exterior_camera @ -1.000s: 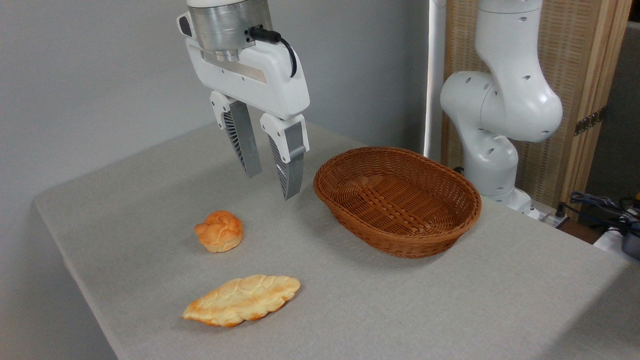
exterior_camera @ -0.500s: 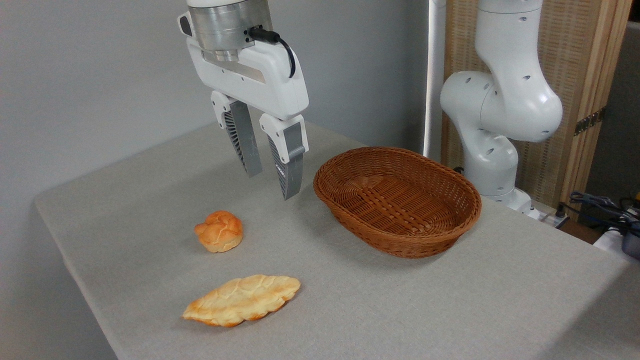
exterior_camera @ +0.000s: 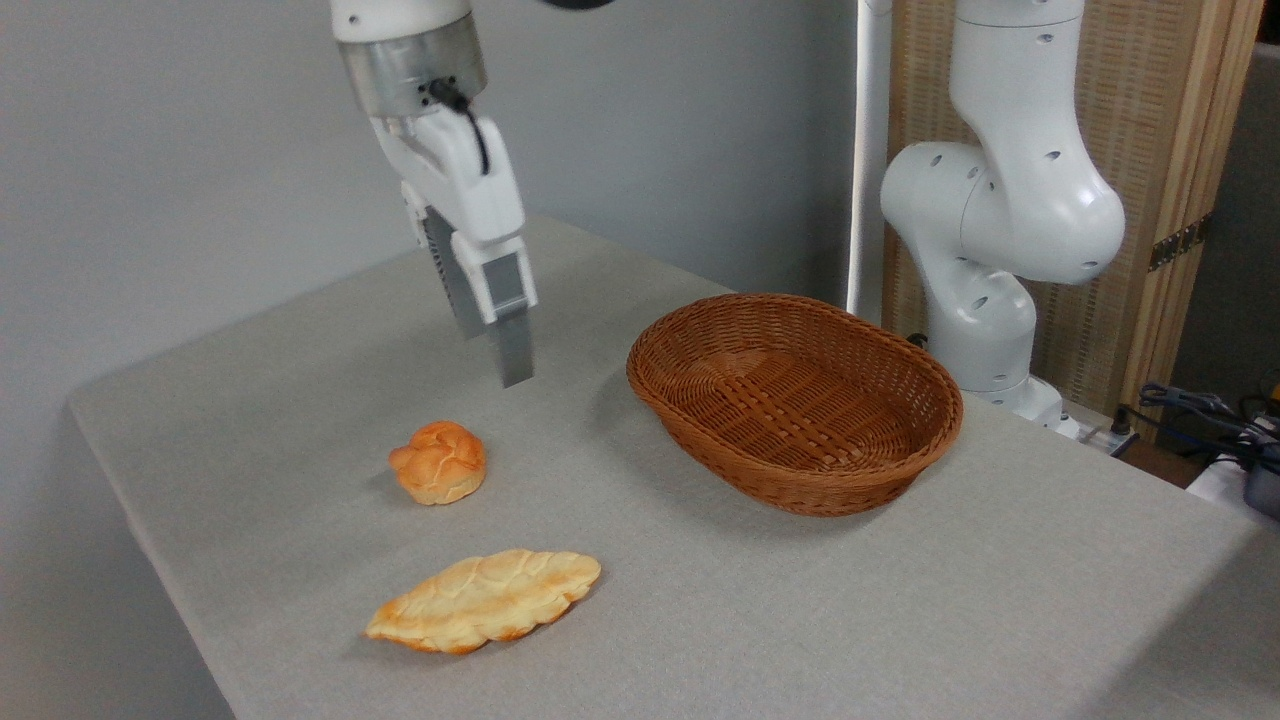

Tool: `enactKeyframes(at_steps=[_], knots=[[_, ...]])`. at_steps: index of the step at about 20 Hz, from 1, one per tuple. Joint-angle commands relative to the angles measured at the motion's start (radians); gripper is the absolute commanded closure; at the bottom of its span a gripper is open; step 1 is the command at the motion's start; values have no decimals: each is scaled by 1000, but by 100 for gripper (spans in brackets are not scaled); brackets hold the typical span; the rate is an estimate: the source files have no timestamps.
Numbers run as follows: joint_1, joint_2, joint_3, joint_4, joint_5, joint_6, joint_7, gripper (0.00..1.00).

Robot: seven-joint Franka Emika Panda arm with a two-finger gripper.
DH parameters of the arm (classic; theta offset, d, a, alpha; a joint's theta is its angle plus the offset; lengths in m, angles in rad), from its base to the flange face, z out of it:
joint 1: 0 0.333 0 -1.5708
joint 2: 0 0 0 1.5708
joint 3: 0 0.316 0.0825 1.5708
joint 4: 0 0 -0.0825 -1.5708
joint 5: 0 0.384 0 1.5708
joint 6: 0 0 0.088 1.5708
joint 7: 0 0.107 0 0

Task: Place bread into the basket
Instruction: 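Move the open gripper over the small round orange bun and lower it, then close the gripper on the small round orange bun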

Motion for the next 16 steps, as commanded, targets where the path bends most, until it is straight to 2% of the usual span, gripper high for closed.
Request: enactKeyframes(at_steps=[1,4,8,15,16], knots=[[-2,6,-65,-88,9,126,10,0],[-20,67,-121,-141,16,261,12,0],[-23,127,-172,-194,16,398,21,0],[-23,167,-194,-197,25,415,23,0],[-23,173,-197,-198,65,416,21,0]])
